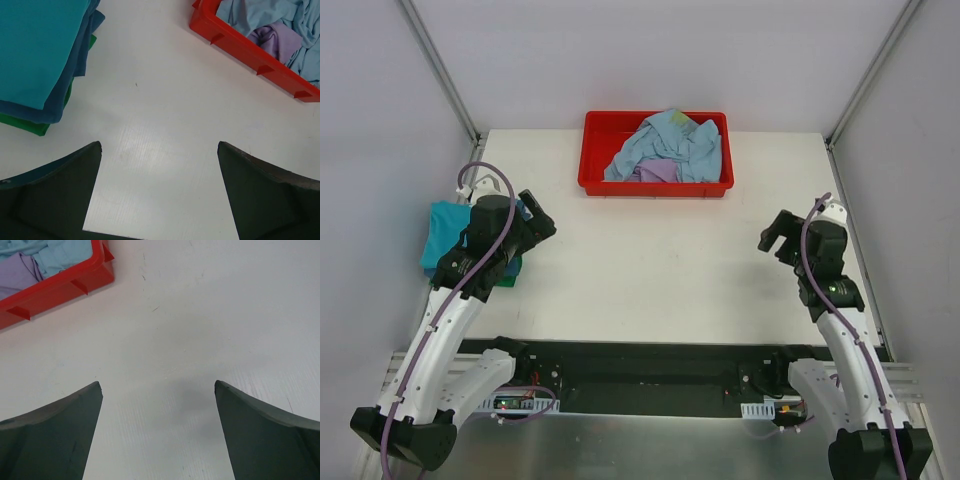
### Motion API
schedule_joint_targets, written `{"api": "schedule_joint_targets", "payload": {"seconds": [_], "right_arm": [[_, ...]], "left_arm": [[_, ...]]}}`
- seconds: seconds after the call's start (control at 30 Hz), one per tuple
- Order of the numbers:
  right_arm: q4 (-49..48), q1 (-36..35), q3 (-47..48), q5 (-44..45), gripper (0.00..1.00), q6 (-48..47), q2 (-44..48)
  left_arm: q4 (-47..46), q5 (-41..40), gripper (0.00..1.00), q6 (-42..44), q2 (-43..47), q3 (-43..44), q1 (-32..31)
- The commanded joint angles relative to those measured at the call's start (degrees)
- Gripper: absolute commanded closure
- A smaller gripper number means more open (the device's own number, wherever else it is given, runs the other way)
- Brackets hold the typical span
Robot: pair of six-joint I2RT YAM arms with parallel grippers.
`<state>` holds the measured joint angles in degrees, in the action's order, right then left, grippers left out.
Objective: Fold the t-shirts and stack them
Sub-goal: Grab crumpled tshirt from bin with the right arm
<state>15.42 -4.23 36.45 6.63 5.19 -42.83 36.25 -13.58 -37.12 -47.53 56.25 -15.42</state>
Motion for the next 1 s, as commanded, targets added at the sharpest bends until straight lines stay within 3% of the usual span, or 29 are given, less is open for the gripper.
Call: {"api": "schedule_joint_targets", "payload": {"seconds": [0.0, 0.27, 0.4, 0.6, 0.87, 0.97], "right_arm": [[-1.44, 0.19, 4.33, -2.75, 0.04, 3.33, -0.32], [-7.76, 0.27, 5.74, -11.90, 0.04, 0.17, -4.45], [-10.32, -0.07, 9.51, -15.32, 0.04, 0.87, -11.29], [-9.18, -6.66, 22.95, -18.06, 0.04, 0.96, -27.89], [-2.85, -13.61, 47.81, -10.15, 0.04, 0.08, -54.52], [-1.89, -14.58, 58.52, -7.52, 0.04, 1.14, -64.28]], "left_arm": [[-1.36, -0.65, 0.01, -1.46, -0.19, 0.53, -0.40], [-3.72, 0.31, 0.01, -0.93, -2.74, 1.58, -0.40], [-5.05, -0.30, 0.01, 0.21, -6.34, 3.25, -0.40], [-5.40, -2.14, 0.01, 0.73, -11.88, 7.64, -0.40], [-6.89, -8.65, 0.01, 0.38, -16.10, 9.05, -0.31], [-7.25, -7.69, 0.01, 1.79, -18.56, 10.72, -0.31]]}}
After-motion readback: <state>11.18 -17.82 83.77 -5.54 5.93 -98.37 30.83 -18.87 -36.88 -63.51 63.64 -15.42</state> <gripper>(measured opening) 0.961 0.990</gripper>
